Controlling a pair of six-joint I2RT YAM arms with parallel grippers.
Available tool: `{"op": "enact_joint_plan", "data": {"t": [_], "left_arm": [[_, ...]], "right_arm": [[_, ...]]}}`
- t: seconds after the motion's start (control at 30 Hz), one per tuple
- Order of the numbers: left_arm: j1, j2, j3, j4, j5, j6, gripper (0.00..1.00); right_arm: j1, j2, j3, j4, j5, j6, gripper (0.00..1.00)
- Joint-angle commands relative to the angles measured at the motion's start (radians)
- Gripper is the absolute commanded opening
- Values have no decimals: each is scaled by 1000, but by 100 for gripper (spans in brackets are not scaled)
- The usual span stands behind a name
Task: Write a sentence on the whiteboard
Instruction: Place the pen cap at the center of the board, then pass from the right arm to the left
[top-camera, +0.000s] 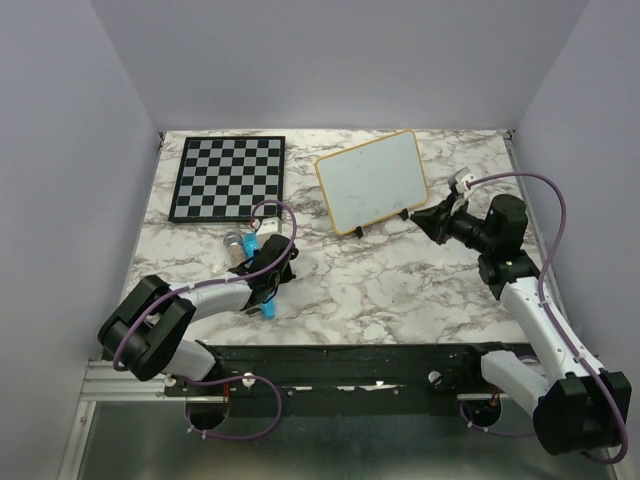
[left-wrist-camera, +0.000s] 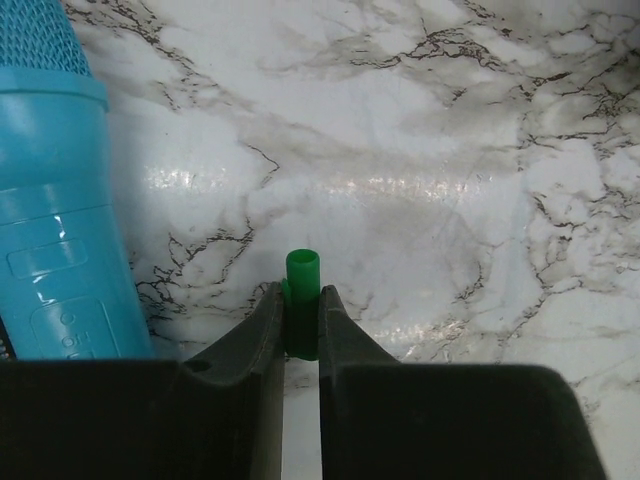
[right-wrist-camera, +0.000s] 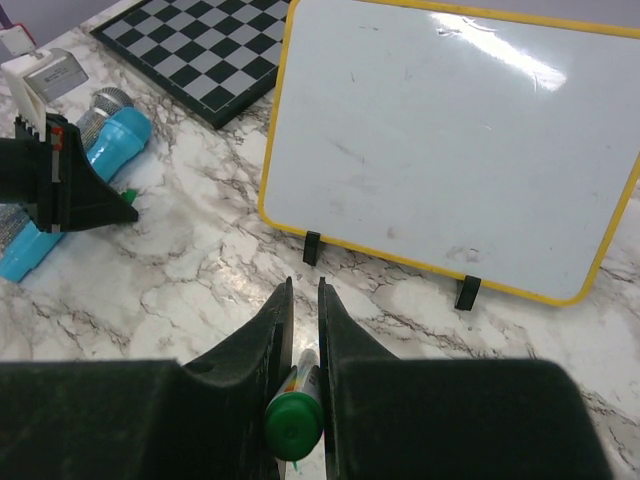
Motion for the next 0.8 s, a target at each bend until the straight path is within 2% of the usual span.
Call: {"op": "enact_joint_plan", "data": {"t": [0.0, 0.37, 0.63, 0.73, 0.77], "left_arm": [[5, 16, 15, -29, -32, -4, 23], [5, -45, 59, -90, 14, 1, 50], [5, -125, 113, -144, 84, 41, 63], [5, -162, 105, -130, 177, 119, 65], [5, -179, 92, -45, 293, 153, 69]], "right_arm": [[-6, 18, -5, 37, 19, 4, 1], [-8, 30, -4, 29, -1, 4, 1], [-6, 44, 4, 17, -31, 4, 1], [-6, 54, 9, 0, -69, 15, 1], [-6, 60, 22, -12, -119, 25, 1]]}}
